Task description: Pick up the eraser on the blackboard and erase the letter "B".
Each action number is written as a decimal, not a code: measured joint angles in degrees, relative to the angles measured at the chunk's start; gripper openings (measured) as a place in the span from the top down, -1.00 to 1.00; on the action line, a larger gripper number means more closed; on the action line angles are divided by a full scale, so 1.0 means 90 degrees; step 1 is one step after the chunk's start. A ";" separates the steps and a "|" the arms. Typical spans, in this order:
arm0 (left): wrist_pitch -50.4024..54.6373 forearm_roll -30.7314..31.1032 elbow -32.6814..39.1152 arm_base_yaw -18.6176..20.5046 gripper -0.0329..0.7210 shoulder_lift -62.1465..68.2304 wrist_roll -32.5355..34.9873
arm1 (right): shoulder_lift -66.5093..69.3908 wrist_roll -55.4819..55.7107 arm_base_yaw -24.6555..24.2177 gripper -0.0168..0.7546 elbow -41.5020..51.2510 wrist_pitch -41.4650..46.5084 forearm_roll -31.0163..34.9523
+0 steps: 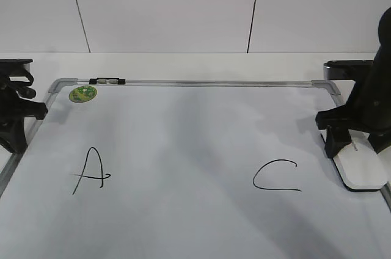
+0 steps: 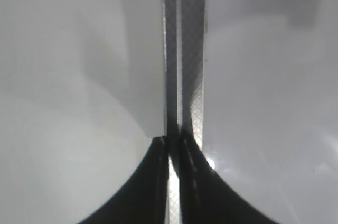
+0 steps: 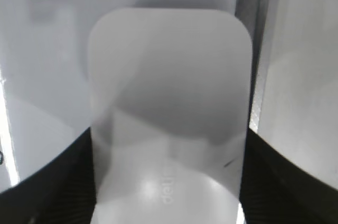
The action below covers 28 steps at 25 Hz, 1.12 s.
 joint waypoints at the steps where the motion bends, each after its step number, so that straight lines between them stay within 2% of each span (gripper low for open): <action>1: 0.0000 0.0000 0.0000 0.0000 0.87 0.0000 0.0000 | 0.0000 0.0000 0.0000 -0.41 0.0000 0.0000 0.0000; 9: 0.0010 0.0000 0.0000 0.0000 0.87 0.0000 0.0000 | 0.0000 0.0000 0.0000 -0.43 0.0000 0.0000 0.0000; 16: 0.0010 0.0000 0.0000 0.0000 0.87 0.0000 0.0002 | 0.0000 0.0000 0.0000 -0.68 -0.0108 0.0405 -0.0026; 24: 0.0010 0.0000 0.0000 0.0000 0.87 0.0000 0.0013 | 0.0000 0.0015 0.0000 -0.61 -0.1310 0.1726 -0.0026; 28: 0.0010 0.0000 0.0000 0.0000 0.87 0.0000 0.0013 | 0.0000 0.0015 0.0000 -0.54 -0.1851 0.1905 0.0129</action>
